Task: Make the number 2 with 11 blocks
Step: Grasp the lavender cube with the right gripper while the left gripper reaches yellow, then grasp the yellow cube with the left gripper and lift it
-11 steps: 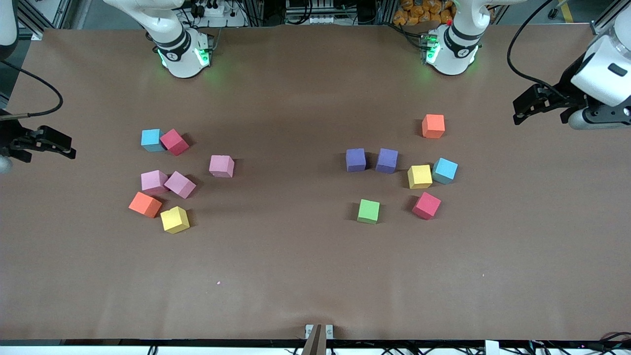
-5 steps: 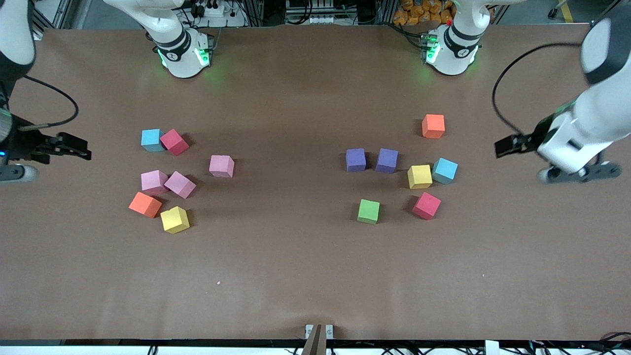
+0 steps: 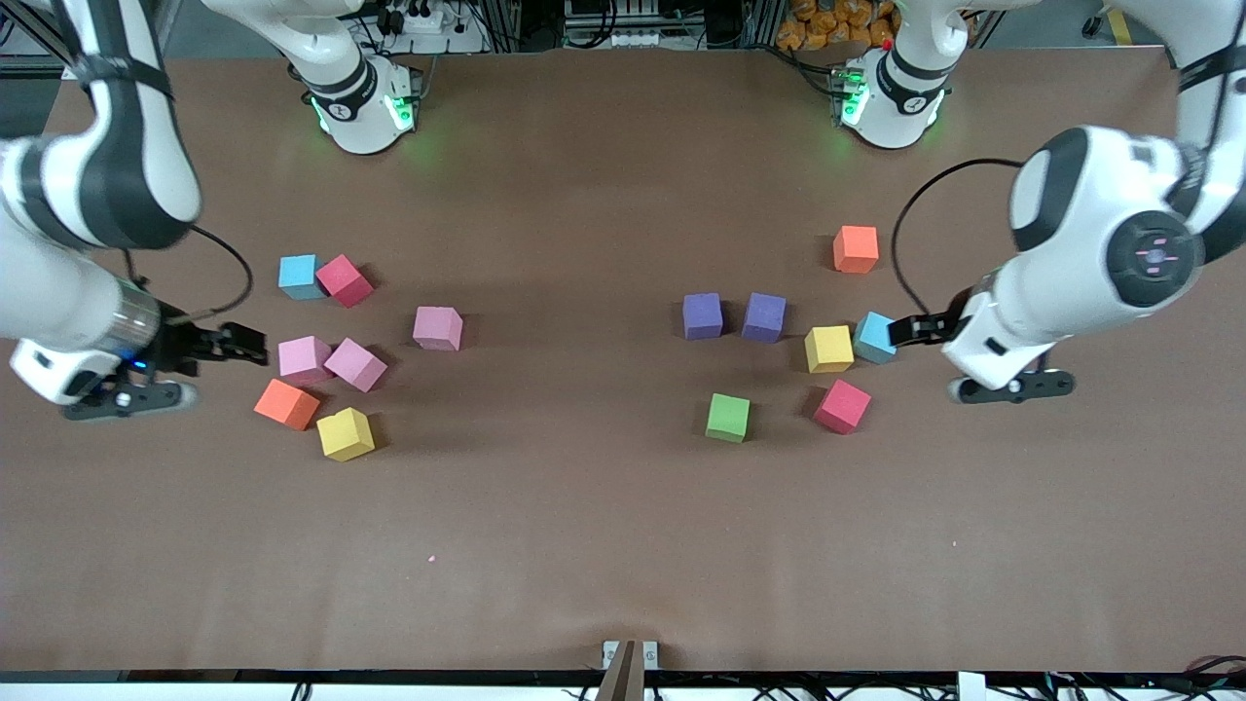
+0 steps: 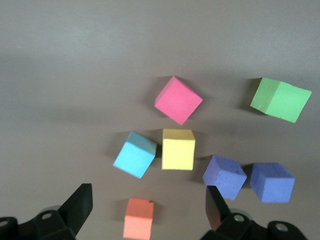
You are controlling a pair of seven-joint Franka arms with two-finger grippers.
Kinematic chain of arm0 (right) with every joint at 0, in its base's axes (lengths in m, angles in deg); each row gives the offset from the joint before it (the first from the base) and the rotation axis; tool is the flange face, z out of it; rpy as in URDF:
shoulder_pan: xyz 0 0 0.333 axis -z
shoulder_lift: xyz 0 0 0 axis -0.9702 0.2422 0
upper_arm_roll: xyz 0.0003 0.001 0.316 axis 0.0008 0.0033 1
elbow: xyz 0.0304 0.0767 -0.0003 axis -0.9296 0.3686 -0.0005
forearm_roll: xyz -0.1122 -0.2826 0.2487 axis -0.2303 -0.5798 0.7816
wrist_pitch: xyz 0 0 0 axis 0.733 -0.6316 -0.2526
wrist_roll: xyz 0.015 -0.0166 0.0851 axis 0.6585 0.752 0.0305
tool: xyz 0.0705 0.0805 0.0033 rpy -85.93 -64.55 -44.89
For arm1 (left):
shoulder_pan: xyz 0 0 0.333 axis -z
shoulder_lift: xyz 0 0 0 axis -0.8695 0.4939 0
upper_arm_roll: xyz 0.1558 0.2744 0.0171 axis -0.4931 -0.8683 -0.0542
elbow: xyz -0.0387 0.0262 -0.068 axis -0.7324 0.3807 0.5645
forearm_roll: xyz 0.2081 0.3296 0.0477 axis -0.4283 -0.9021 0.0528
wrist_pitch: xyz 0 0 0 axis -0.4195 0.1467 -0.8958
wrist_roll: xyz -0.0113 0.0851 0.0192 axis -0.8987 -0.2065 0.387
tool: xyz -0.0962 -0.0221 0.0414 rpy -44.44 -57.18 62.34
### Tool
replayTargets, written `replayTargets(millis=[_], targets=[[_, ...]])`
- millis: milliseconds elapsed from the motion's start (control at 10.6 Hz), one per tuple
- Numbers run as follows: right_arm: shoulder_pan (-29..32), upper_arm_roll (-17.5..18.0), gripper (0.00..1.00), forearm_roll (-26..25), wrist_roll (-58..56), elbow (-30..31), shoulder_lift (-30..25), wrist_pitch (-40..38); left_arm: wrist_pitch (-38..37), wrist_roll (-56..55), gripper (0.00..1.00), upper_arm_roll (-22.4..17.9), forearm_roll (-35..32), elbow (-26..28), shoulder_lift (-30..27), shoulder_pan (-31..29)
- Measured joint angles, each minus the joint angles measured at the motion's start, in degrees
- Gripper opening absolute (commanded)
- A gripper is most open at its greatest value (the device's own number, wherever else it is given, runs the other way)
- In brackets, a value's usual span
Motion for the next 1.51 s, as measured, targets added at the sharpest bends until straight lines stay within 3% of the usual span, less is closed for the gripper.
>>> replayTargets(millis=[189,377,1226,1509], targets=[[-1.7,0.0,1.0,0.4,-0.3,3.4,2.9,6.8,9.8,-0.9,1.0,0.8,0.0,7.2,0.2,0.7],[-2.7,0.1,1.0,0.6,-7.4,4.3,6.9,11.7,15.4,-2.3,1.0,0.8,0.0,11.5,1.6,1.7],[-2.5,-0.1,1.0,3.4,-35.4,21.0,6.3,26.5,19.4,-5.5,1.0,0.8,-2.2,12.4,9.8,4.6],[-2.5,0.0,1.0,3.5,-40.8,25.0,6.0,29.3,24.4,-6.4,1.0,0.7,-3.7,14.3,11.7,4.6]])
